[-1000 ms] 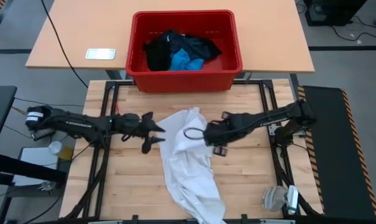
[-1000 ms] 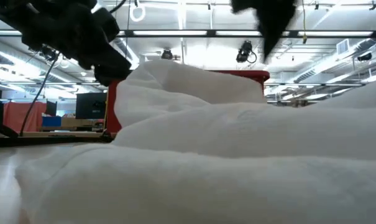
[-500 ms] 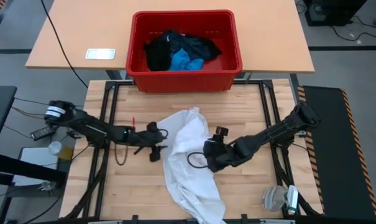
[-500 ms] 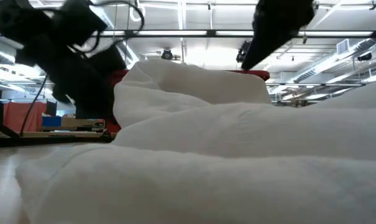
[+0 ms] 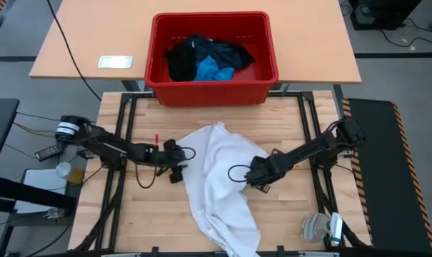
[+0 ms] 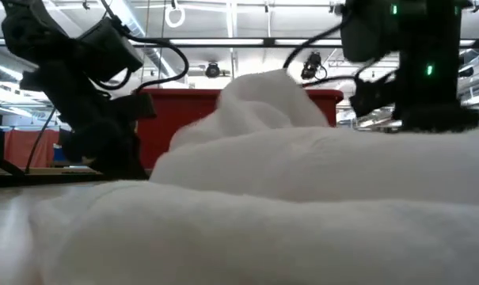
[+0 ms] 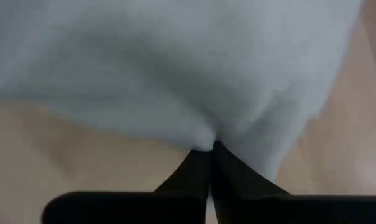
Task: Fold laundry
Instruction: Fold the white polo
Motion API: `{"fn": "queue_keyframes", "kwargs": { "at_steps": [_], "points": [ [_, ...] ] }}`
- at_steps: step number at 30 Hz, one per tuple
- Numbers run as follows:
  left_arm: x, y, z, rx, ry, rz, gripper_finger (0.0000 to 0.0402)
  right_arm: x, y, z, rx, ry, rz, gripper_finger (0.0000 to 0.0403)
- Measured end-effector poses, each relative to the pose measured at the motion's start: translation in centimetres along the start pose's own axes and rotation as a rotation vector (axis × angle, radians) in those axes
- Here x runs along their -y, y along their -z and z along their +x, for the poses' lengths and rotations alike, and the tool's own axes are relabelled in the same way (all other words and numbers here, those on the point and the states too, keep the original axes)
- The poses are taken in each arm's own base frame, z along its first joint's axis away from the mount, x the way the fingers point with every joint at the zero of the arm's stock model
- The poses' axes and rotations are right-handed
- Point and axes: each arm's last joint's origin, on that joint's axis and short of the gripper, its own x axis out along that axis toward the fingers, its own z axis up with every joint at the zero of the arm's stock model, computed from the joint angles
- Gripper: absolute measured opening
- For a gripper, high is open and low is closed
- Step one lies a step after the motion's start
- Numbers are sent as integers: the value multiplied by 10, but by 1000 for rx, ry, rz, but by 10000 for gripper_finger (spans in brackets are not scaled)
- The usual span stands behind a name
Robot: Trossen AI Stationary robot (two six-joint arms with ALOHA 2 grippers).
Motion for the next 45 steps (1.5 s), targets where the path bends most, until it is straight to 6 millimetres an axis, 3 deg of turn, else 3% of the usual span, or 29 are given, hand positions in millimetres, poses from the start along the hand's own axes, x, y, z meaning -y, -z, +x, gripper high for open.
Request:
{"fn": "queue_keyframes", "kwargs": {
  "at_steps": [4, 7, 10, 13, 16, 19, 22, 25, 29, 32, 36, 42, 45],
  "points": [
    [-1, -9, -26, 81, 31, -12, 196, 3, -1, -51, -87, 79, 61, 55],
    [4, -16, -48, 183, 90, 8, 196, 6, 0, -97, -56, 123, 77, 64],
    [12, -21, -69, 298, 178, 35, 196, -1, 2, -127, 96, 19, 15, 66],
    [27, -22, -78, 345, 291, 58, 196, -16, 2, -143, 314, -99, -82, 71],
    [43, -17, -76, 329, 355, 45, 196, -28, 10, -141, 345, -123, -83, 92],
    [61, -7, -64, 276, 361, 41, 196, -58, 11, -126, 522, -204, -72, 128],
    [75, 1, -46, 261, 307, 60, 196, -96, 0, -99, 718, -254, -128, 164],
    [77, 6, -26, 248, 235, 79, 196, -122, -25, -74, 831, -309, -142, 184],
    [64, 15, -3, 136, 133, 98, 196, -141, -47, -33, 624, -407, -239, 187],
    [54, 18, 1, 49, 77, 85, 196, -133, -38, -12, 341, -338, -193, 178],
    [45, 18, -3, 13, 40, 84, 196, -119, -22, -22, 200, -202, -136, 165],
    [46, 8, -36, 112, 112, 123, 196, -103, -3, -99, 438, -258, -91, 161],
    [46, 7, -52, 140, 138, 135, 196, -78, 15, -116, 411, -174, -11, 161]
  ]
}}
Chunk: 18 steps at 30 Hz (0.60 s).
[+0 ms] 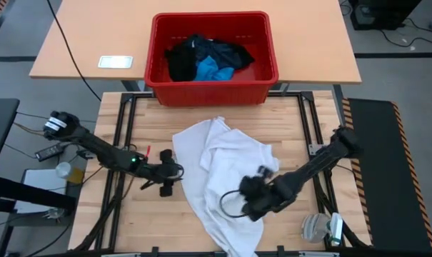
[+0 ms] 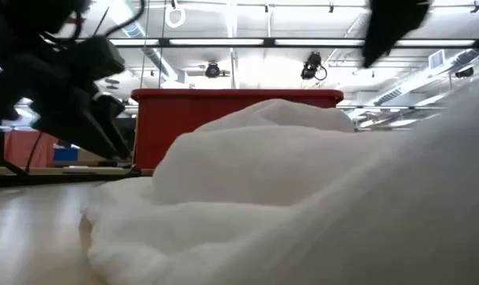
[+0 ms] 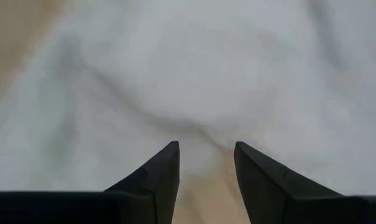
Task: Fold laundry
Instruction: Fold the white polo
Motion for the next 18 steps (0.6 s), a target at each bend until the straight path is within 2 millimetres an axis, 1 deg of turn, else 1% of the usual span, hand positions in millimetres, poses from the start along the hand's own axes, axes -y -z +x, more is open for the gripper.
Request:
{"fn": "queue_keyframes", "kwargs": {
  "at_steps": [1, 2, 4, 7, 10, 13, 14, 16, 18],
  "points": [
    [1, 0, -4, 9, 15, 6, 196, 4, 2, -5, -6, 14, 8, 161],
    [4, -2, -8, 30, 37, 9, 196, 3, 4, -7, 5, 0, 5, 161],
    [10, -8, -13, 95, 88, 2, 196, -6, 5, -1, 47, -52, -45, 161],
    [16, -9, -8, 119, 108, 17, 196, -29, 6, 25, 131, -126, -128, 161],
    [19, -6, 5, 105, 89, 14, 196, -40, 5, 59, 130, -102, -175, 161],
    [15, 4, 23, 31, 12, -4, 196, -38, 12, 93, -7, -26, -187, 161],
    [13, 9, 29, -6, -29, -6, 196, -35, 16, 99, -65, -4, -177, 161],
    [7, 18, 40, -66, -96, -22, 196, -29, 24, 106, -179, 54, -143, 161],
    [2, 21, 48, -95, -138, -48, 196, -25, 32, 107, -276, 104, -112, 161]
  ]
}}
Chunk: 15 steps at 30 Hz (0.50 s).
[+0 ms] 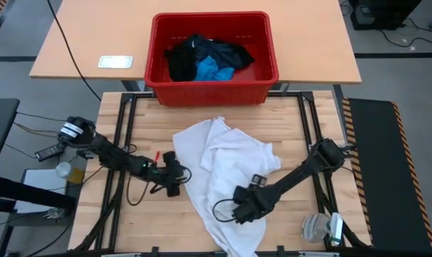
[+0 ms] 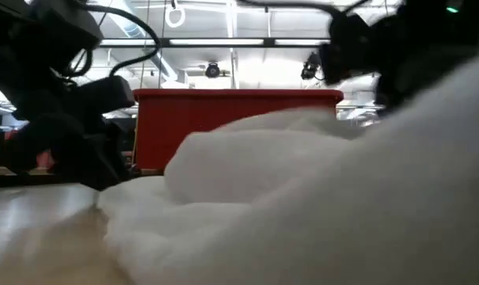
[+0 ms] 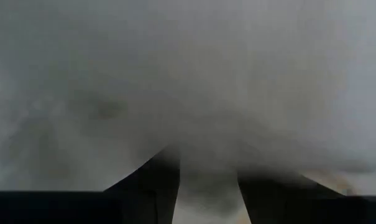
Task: Fold laundry
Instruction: Fold the white polo
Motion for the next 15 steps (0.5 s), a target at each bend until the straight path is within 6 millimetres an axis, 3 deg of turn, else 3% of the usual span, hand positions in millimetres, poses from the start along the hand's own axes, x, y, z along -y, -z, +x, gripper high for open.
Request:
{"fn": "queue_keyframes", "kwargs": {
  "at_steps": [4, 9, 12, 15],
  "points": [
    [-6, 1, 4, -26, -35, -16, 196, 6, 17, -7, -172, 38, 68, 161],
    [-18, 1, -19, -78, -44, 11, 196, 15, 39, -36, -319, 52, 155, 161],
    [-22, -7, -41, -6, -2, 13, 196, 19, 52, -62, -152, 48, 140, 161],
    [-22, -25, -62, 180, 64, 34, 196, 25, 62, -87, 149, 76, 142, 160]
  ]
}}
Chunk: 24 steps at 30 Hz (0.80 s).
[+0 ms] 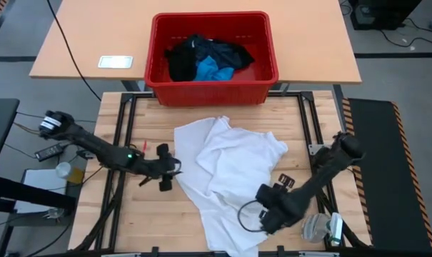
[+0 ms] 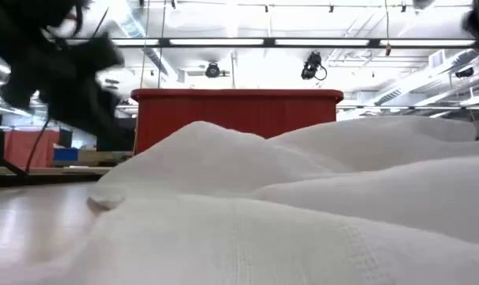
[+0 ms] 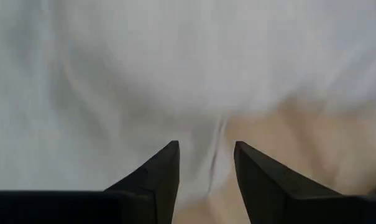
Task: Fold laundry
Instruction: Fold the white polo
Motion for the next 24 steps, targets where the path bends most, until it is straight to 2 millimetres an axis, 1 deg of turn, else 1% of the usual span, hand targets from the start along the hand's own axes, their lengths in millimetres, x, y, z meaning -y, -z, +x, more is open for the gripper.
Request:
{"fn": "queue_keyframes", "kwargs": {
  "at_steps": [2, 3, 5, 7, 9, 11, 13, 16, 18, 21, 24],
  "points": [
    [3, -12, -6, 115, 38, 11, 196, 5, 4, -11, 181, -3, 28, 159],
    [4, -16, -9, 160, 67, 0, 196, 5, 6, -13, 237, -17, 35, 158],
    [10, -25, -12, 237, 164, -34, 196, 0, 10, -9, 297, -73, 47, 158],
    [15, -27, -6, 240, 229, -69, 195, -7, 14, 0, 315, -100, 19, 158],
    [22, -21, 4, 201, 254, -82, 195, -12, 18, 13, 330, -114, -4, 158],
    [32, -20, 13, 146, 258, -60, 194, -13, 22, 27, 331, -107, -16, 158],
    [45, -25, 23, 107, 271, -32, 194, -12, 28, 41, 335, -116, -7, 158],
    [69, -39, 37, 38, 273, 35, 197, -9, 35, 52, 360, -134, 22, 158],
    [81, -51, 45, -21, 266, 82, 205, -10, 38, 54, 397, -152, 54, 158],
    [96, -69, 55, -121, 322, 135, 216, -18, 40, 52, 455, -230, 110, 158],
    [102, -83, 65, -204, 284, 157, 218, -32, 41, 45, 550, -331, 129, 158]
  ]
}}
